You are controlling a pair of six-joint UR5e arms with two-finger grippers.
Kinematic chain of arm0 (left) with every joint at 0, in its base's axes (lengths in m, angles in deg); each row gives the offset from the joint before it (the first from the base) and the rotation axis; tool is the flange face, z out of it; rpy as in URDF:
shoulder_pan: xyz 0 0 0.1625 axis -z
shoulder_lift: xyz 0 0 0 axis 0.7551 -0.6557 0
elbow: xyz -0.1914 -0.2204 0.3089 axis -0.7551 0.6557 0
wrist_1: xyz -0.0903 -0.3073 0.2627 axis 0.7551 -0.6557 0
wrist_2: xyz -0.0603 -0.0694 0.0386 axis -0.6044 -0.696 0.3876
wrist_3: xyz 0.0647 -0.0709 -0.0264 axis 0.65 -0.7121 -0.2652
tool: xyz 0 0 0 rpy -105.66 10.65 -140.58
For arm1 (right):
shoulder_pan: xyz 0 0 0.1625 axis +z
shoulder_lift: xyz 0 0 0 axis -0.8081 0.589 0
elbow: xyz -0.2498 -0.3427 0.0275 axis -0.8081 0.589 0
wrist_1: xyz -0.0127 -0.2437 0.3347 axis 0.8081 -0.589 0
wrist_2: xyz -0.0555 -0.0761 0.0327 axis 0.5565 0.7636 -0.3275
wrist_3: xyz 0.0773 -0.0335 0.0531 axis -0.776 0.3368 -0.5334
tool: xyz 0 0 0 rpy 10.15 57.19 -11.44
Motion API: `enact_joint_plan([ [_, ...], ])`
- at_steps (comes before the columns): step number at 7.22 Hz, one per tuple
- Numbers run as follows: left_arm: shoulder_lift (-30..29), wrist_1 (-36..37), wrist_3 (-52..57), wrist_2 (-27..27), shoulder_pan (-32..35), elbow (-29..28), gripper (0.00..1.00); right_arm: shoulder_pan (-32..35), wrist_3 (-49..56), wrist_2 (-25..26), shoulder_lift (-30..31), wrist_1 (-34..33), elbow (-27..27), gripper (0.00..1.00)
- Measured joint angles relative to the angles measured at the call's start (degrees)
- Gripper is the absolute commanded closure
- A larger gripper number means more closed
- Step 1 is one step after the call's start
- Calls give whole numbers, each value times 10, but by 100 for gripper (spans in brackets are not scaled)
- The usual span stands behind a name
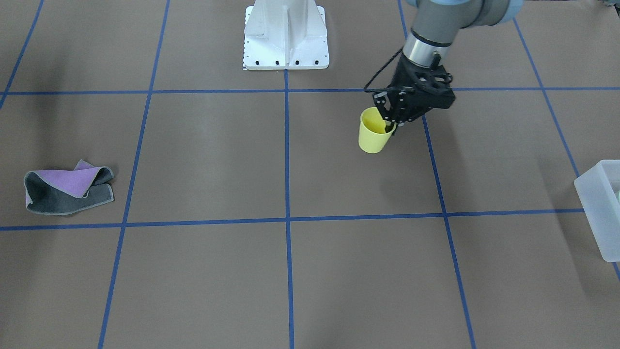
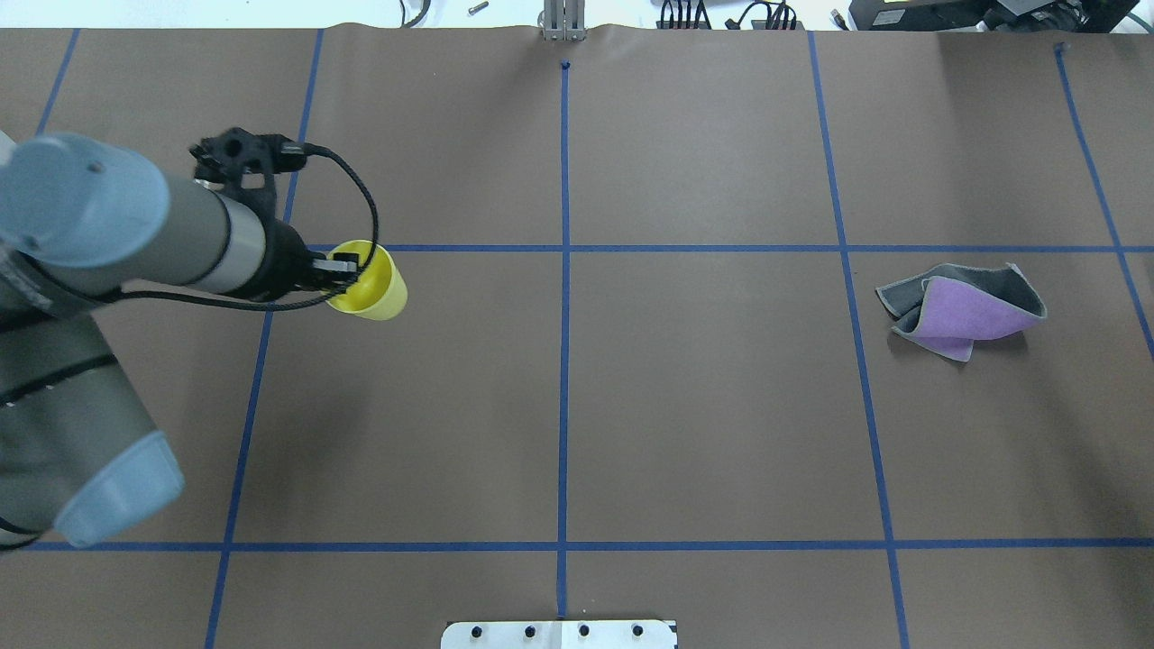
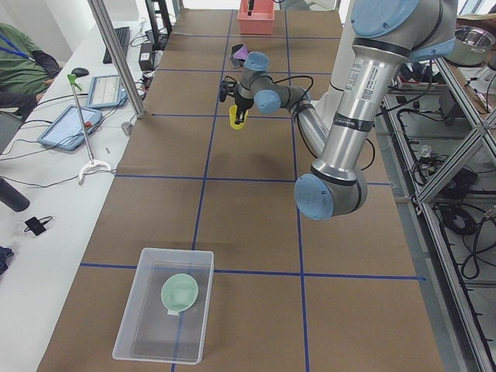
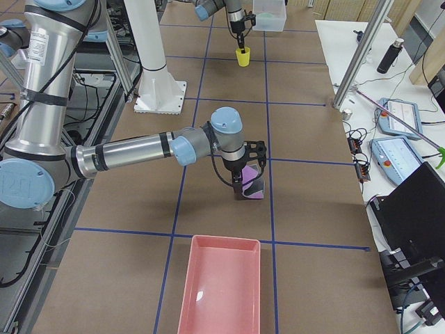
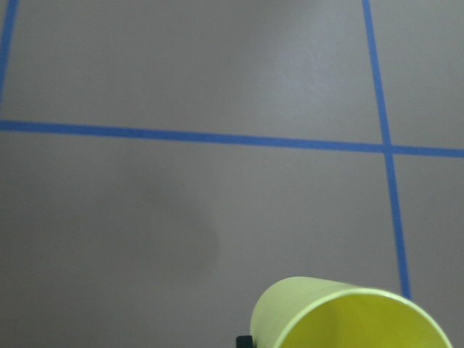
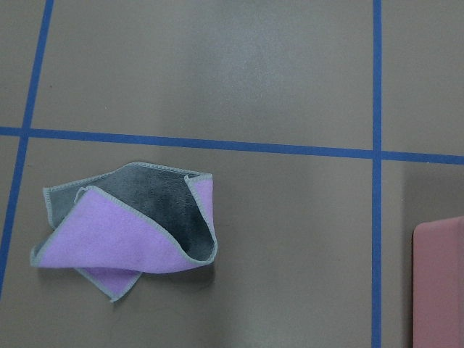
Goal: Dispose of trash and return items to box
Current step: 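Lift the yellow cup and carry it toward the clear box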
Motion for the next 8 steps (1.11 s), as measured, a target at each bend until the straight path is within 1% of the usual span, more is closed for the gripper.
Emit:
enact_joint_plan([
  [2, 66, 0, 183, -88, 123, -6, 100, -3, 1, 0, 0, 0, 1, 0],
  [3, 91, 1, 291, -128, 193, -27, 100, -3, 1, 1, 0, 0, 2, 0],
  [4, 106, 1, 408, -165, 270, -66, 100, -4, 0, 1, 0, 0, 3, 0],
  [5, 109, 1, 524, -192, 344, -123, 100, -4, 0, 1, 0, 0, 3, 0],
  [6, 103, -2, 627, -208, 402, -191, 100, -4, 0, 1, 0, 2, 4, 0],
  [7, 91, -15, 702, -214, 442, -262, 100, -5, 0, 1, 0, 5, 5, 0],
  [8, 81, -56, 742, -216, 464, -339, 100, -5, 0, 1, 0, 8, 6, 0],
])
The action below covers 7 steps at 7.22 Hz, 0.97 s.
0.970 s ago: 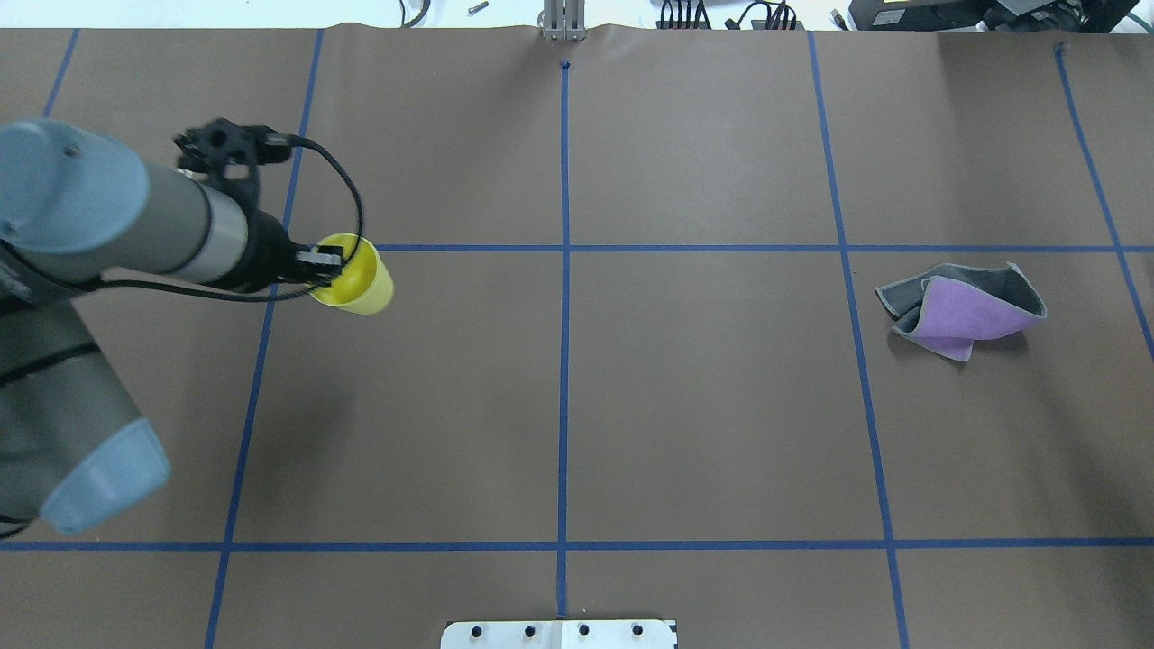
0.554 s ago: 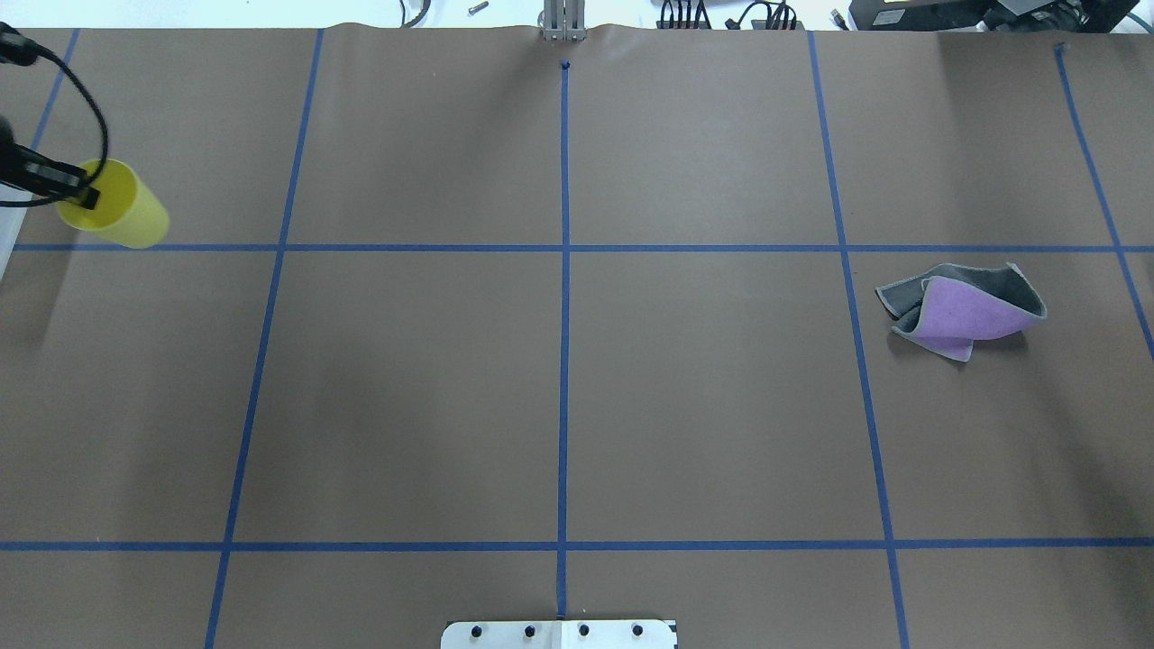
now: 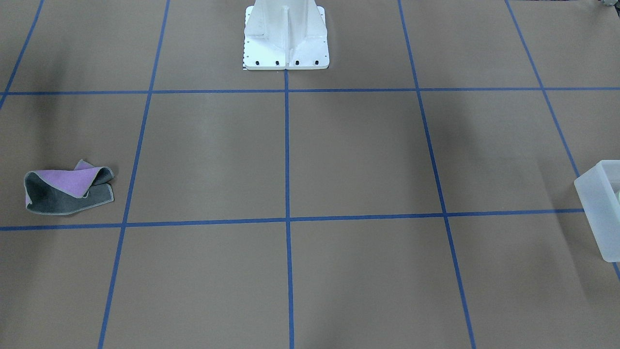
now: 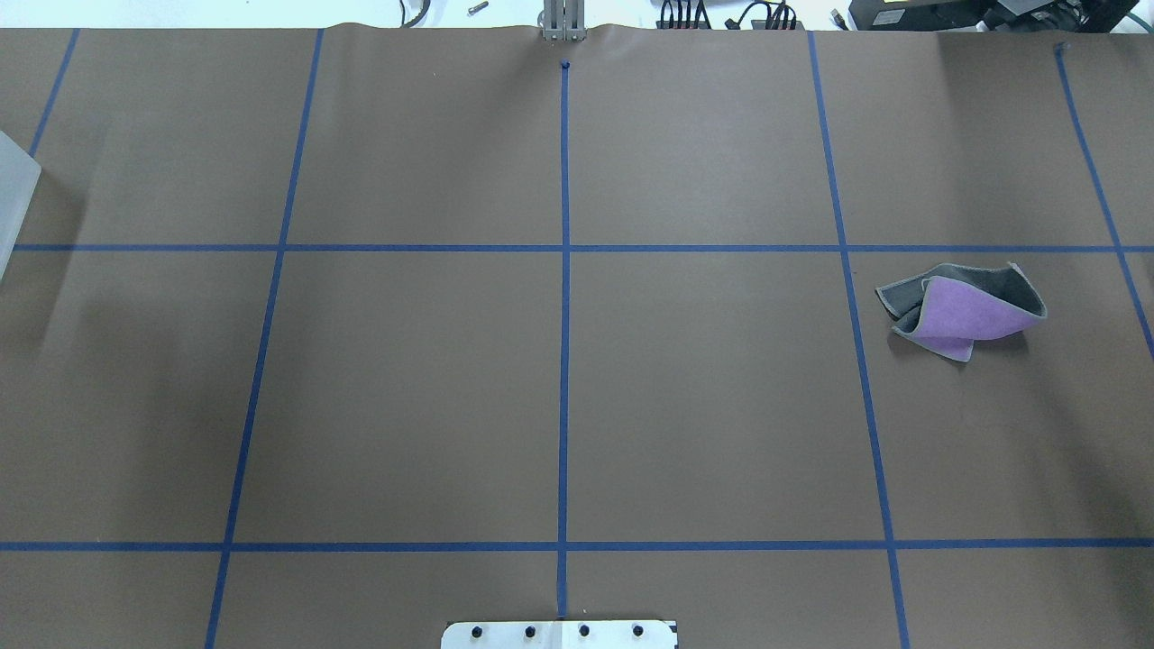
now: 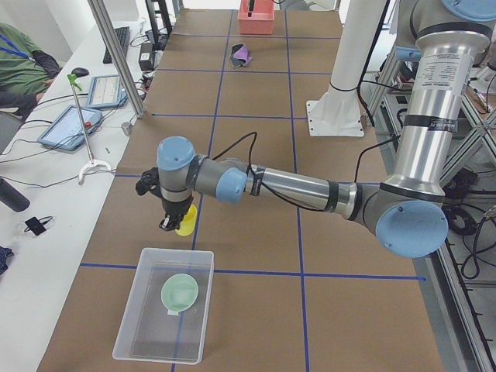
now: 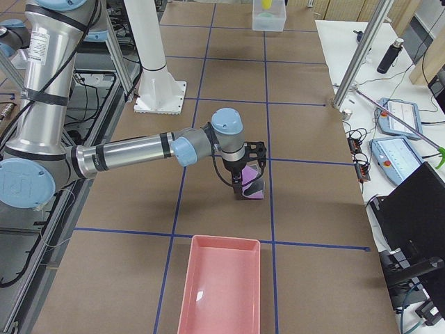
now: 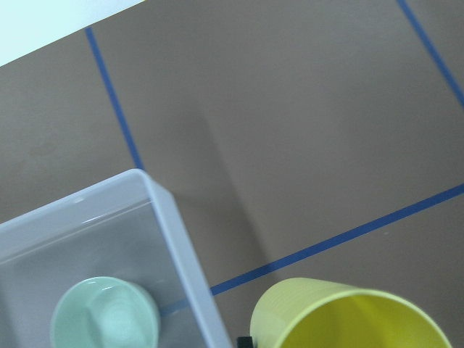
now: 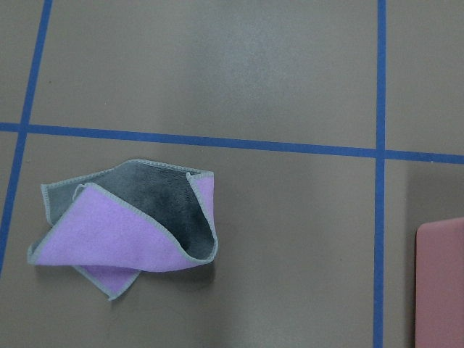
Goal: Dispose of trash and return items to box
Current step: 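Lift the yellow cup and carry it toward the clear box, then lower the yellow cup onto the green bowl and open the left gripper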
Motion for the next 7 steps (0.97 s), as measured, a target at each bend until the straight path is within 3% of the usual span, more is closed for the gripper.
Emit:
enact_joint_plan([
  [2, -16, -142, -18, 8, 14, -154, 100, 0, 0, 1, 0, 2, 1, 0],
  [3, -21, -193, -43, 25, 13, -200, 100, 0, 0, 2, 0, 2, 1, 0],
  [7, -22, -271, -138, 53, -31, -244, 100, 0, 1, 3, 0, 2, 1, 0],
])
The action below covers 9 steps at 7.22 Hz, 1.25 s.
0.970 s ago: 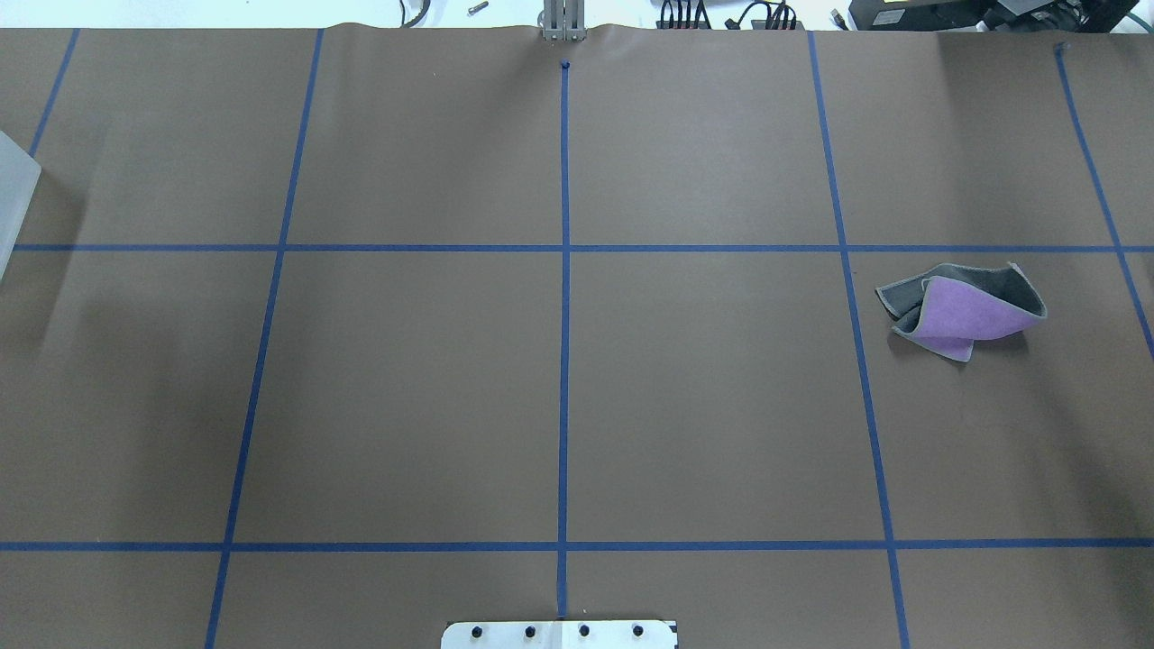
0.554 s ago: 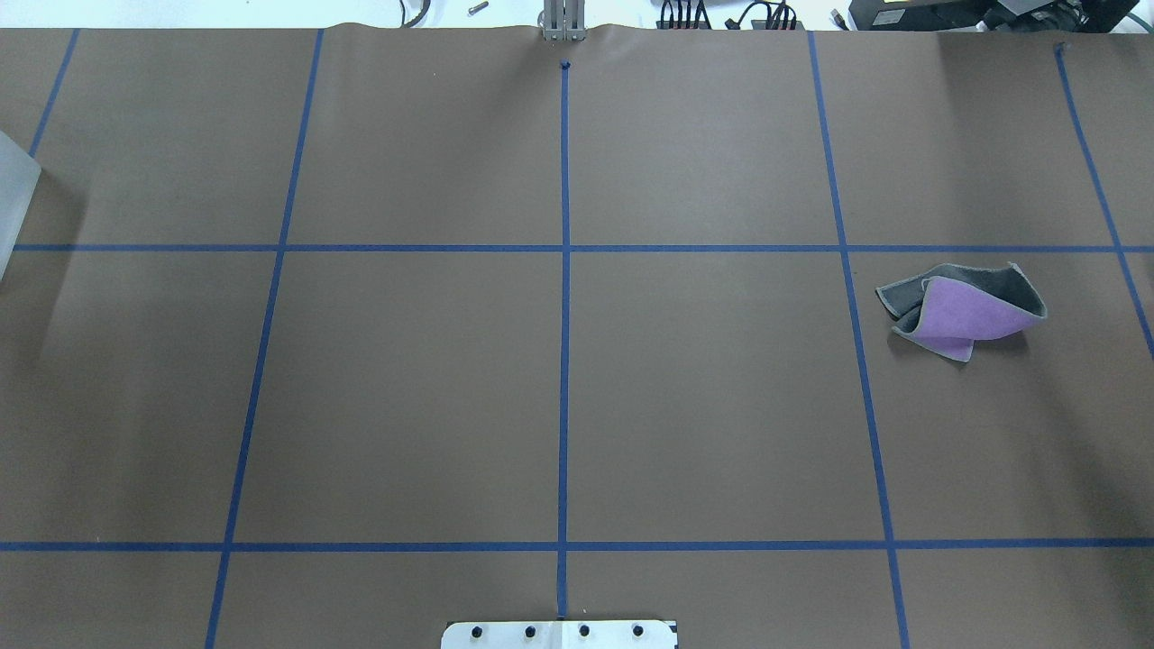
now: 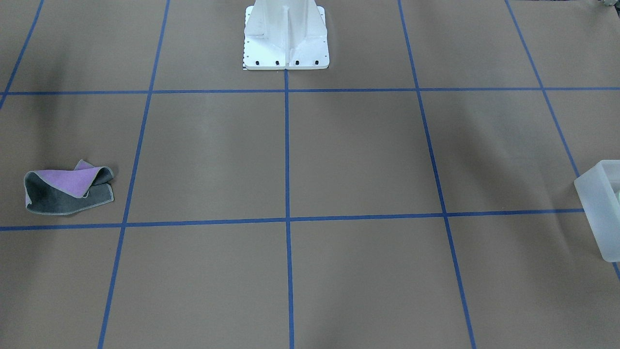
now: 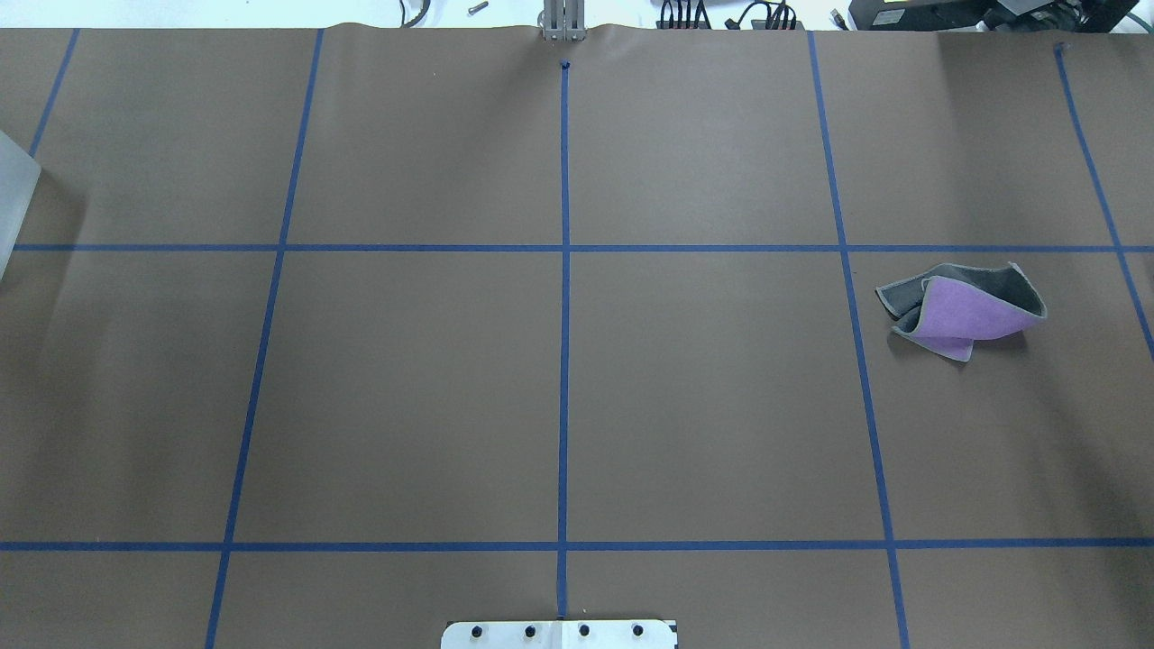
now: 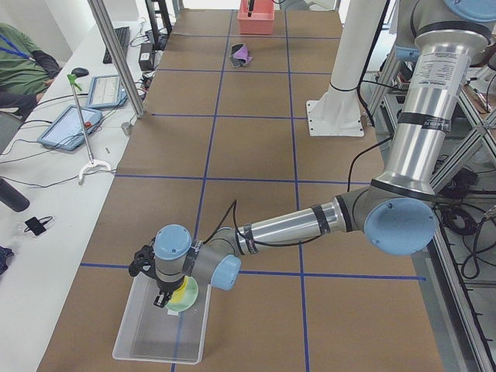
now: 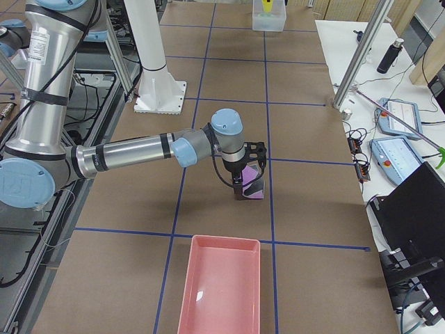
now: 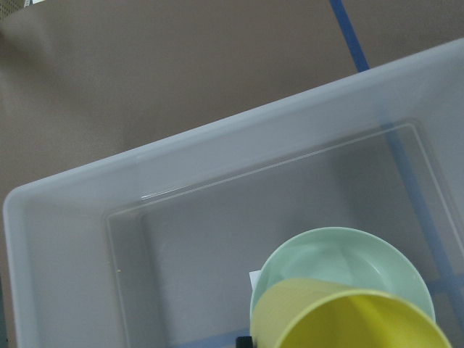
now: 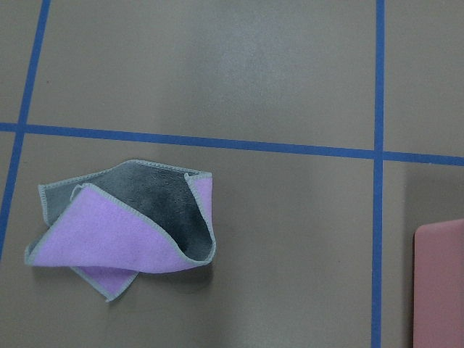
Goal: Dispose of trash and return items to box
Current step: 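Lower the yellow cup onto the green bowl and open the left gripper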
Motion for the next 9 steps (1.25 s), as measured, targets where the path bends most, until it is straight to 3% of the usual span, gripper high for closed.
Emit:
enact_joint_plan([
  [1, 2, -19, -20, 0, -15, -7, 72, 0, 0, 1, 0, 0, 0, 0],
  [2, 3, -30, -29, 1, -23, -11, 62, 0, 0, 2, 0, 0, 0, 0],
  [3, 5, -34, -31, 1, -27, -11, 19, 0, 0, 3, 0, 1, 0, 0],
  [4, 9, -37, -30, 1, -28, -6, 2, 0, 0, 3, 0, 1, 0, 0],
  [6, 12, -24, -20, -2, -27, 26, 1, 0, -1, 3, 0, 2, 0, 0],
  [9, 23, 157, -13, -29, 0, 175, 1, 0, -1, 3, -1, 2, 0, 0],
])
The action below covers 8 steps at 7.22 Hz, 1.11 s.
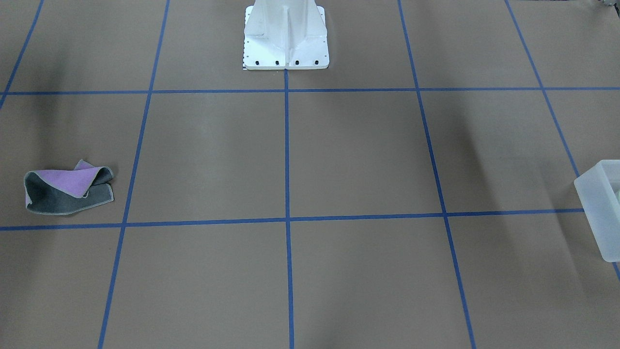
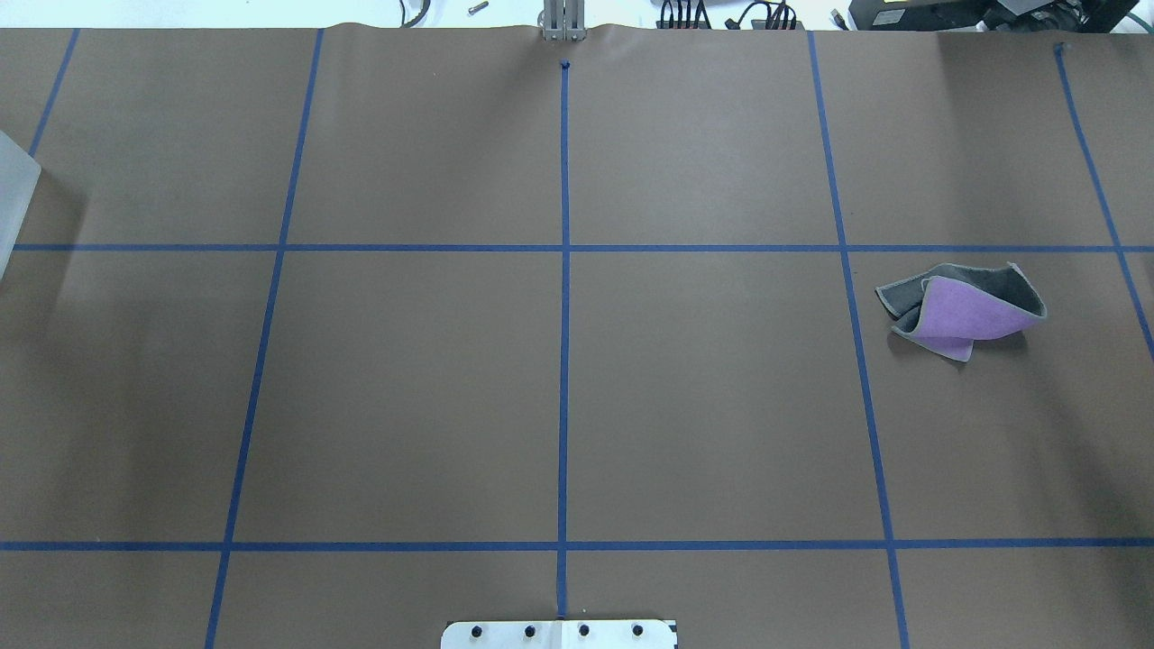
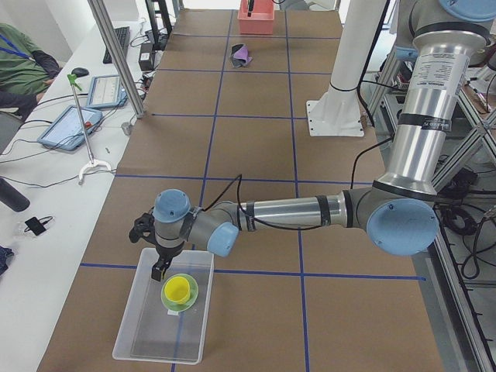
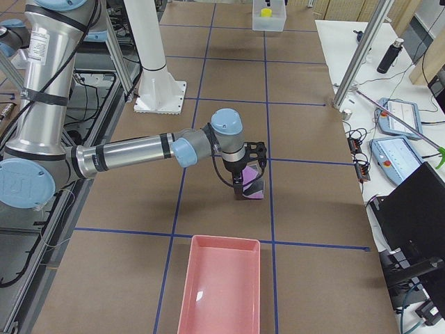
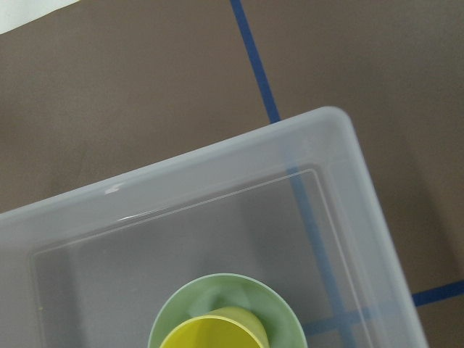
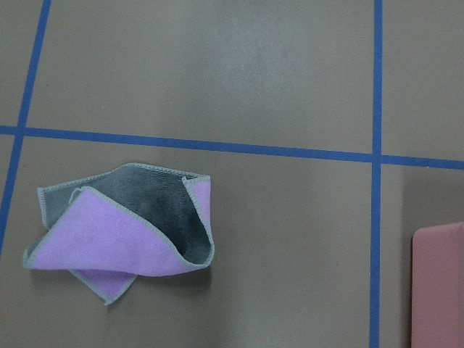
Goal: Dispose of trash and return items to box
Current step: 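Move the right gripper down to the purple-and-gray cloth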
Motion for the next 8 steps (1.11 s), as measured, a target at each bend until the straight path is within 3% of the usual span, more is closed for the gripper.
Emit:
enact_joint_plan([
  [2, 53, 126, 11, -27, 23, 128, 1, 0, -4, 0, -2, 1, 0, 0],
  [4, 111, 218, 87, -58, 59, 218, 1, -21, -77, 6, -29, 0, -1, 0],
  [6, 130, 260, 112, -80, 85, 255, 1, -100, -197, 68, -66, 0, -1, 0],
  [8, 136, 263, 115, -84, 90, 262, 1, -161, -251, 128, -112, 3, 27, 0],
])
